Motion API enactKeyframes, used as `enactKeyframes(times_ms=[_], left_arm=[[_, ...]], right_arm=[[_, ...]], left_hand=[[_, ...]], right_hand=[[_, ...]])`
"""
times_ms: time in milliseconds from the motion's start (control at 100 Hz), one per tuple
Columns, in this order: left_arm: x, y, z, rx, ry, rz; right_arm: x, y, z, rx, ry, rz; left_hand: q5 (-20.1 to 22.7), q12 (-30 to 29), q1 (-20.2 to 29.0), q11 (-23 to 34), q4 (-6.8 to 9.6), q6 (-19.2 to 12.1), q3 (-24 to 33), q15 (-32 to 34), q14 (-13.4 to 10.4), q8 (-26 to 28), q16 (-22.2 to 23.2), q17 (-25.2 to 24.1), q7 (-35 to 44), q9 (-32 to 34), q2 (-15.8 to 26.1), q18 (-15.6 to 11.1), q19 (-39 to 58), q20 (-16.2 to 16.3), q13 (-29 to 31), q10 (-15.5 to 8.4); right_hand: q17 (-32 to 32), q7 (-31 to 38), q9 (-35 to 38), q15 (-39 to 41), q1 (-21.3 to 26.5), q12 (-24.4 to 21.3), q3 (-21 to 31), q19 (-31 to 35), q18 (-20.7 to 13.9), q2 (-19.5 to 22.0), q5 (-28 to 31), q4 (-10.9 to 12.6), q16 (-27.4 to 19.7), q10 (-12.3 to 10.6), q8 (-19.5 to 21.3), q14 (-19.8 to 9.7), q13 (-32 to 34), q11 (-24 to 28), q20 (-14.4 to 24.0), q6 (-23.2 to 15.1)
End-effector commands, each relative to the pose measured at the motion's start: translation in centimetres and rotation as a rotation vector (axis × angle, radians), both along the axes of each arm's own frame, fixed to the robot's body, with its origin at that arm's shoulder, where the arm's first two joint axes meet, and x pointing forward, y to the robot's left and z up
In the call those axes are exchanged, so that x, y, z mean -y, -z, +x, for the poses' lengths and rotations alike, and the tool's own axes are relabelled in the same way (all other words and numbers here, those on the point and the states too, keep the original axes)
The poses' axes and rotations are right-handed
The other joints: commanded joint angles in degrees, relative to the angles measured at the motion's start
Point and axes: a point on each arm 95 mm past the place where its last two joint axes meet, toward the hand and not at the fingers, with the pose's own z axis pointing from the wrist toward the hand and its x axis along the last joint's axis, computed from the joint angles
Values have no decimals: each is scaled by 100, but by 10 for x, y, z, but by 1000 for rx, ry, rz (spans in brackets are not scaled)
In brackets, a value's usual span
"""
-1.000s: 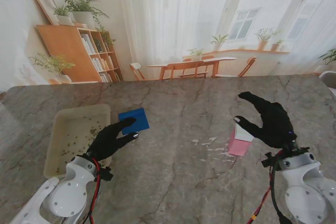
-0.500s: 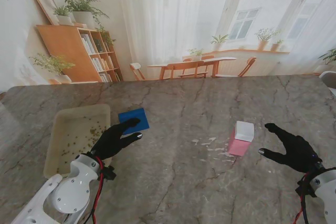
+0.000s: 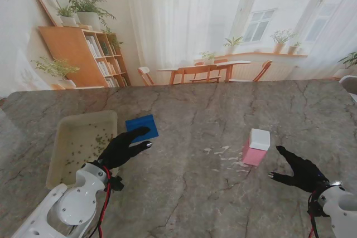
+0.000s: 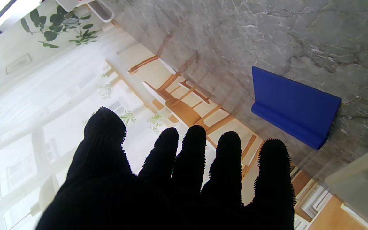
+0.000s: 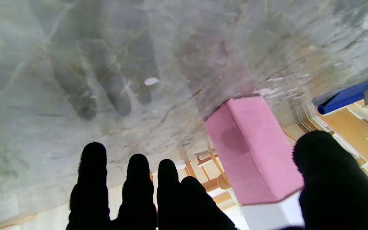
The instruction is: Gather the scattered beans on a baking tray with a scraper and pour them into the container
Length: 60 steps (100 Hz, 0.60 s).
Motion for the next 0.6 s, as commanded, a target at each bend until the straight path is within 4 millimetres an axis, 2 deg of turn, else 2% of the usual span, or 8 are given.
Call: enactKeyframes(times_ms=[0,190,310,360,590], left_arm=[[1,1,-2,-6,-1,1],[1,1,-2,-5,-2,5],[1,1,-2,-7,-3,8],[1,1,-2,-8,-3,10],[0,1,-2,-8,-5,19]], right_arm=[[0,5,2,-20,-4,-3],[-3,15,12,-38,-9,28],[-5,19,20,-49,-19,46],[-6,21,24,-49,-24,58],[-9,25,38,-61,-68,93]], left_hand=[[79,36,-18,-40,35,-122,-14,105,-78,56,49,-15,-27,-13,186,-4,102,169,97,-117],[84,36,-11,-39,37,-117,-9,108,-77,61,51,-12,-26,-14,189,-6,106,171,101,-113],[83,39,-13,-35,36,-121,-13,112,-77,62,53,-10,-28,-3,188,-7,108,171,110,-117],[87,39,-11,-33,36,-124,-12,117,-71,63,55,-9,-27,0,189,-6,109,171,120,-118],[83,40,-14,-34,36,-126,-15,125,-75,65,63,-3,-29,-2,196,-13,117,173,134,-129]], right_hand=[[-85,-80,-176,0,-167,-87,57,-42,-149,-32,13,-218,-118,43,-236,83,-147,-111,-109,172],[-142,-125,-246,32,-242,-66,32,-21,-172,1,24,-232,-105,70,-379,83,-209,-92,-116,166],[-256,-151,-292,47,-265,-39,22,-105,-327,17,45,-242,-104,120,-541,95,-254,-71,-181,156],[-299,-149,-317,61,-263,-11,12,-233,-445,21,71,-250,-107,125,-781,107,-287,-58,-321,144],[-411,-81,-327,108,-306,29,-2,-520,-762,37,77,-258,-113,178,-949,131,-343,-38,-726,126]])
